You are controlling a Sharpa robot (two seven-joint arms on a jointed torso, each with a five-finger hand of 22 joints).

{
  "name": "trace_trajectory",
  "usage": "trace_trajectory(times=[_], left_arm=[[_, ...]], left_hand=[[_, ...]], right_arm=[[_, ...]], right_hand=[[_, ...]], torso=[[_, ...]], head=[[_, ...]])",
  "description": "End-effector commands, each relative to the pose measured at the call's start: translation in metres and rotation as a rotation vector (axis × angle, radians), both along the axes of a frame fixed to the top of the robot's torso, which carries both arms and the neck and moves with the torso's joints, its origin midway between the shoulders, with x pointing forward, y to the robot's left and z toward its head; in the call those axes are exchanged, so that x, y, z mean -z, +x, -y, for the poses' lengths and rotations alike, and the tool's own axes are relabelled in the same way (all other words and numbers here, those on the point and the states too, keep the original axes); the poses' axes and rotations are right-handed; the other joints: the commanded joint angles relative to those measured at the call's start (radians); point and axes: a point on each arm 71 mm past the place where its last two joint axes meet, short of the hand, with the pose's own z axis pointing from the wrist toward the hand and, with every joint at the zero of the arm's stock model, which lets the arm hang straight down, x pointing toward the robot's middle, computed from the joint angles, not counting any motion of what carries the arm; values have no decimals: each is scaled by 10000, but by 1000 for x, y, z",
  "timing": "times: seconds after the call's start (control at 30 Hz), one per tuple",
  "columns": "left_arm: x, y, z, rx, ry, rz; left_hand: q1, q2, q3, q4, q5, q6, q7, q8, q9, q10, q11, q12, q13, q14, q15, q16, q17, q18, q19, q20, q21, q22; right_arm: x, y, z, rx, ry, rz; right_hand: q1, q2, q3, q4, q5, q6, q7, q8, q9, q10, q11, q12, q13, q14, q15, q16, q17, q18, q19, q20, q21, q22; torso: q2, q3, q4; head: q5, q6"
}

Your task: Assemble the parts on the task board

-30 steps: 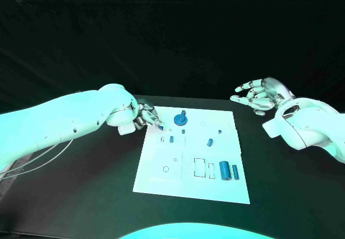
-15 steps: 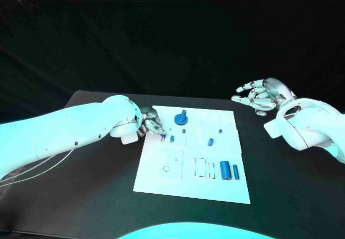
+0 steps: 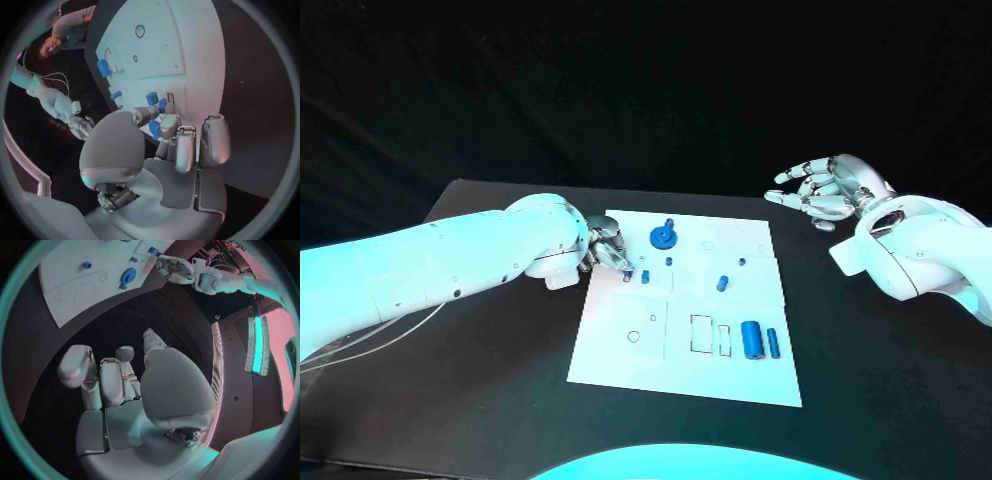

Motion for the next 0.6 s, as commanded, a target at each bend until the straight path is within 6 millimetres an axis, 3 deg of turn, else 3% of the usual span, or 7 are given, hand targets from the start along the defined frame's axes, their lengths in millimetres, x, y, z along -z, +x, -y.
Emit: trace_trajectory(times=[0.03,0.6], left_arm=[[0,0,2,140,427,272],[2,0,4,370,881,348]], left_hand=[[-122,-2,1534,-1468,41,94,-79,38,17,67,9,48,5,1021,-66,32,2634,-170,71,-22,36,12],[-190,-18,1638,-1507,67,117,-91,67,19,61,-4,11,-44,1021,-79,32,2634,-167,66,-36,31,-2]], right_arm=[[0,0,-1,-155,-5,60],[0,0,-2,-220,22,12]], right_hand=[[-23,42,-13,9,51,-49,-26,60,-15,-4,-34,-59,-9,36,-65,-38,-11,57,-8,-22,-24,-9],[-27,45,-13,8,59,-50,-26,63,-16,-4,-34,-61,-14,37,-65,-40,-9,56,-5,-23,-25,-10]], torso=[[1,-5,2],[-6,-2,3]], head=[[-2,-9],[27,-61]])
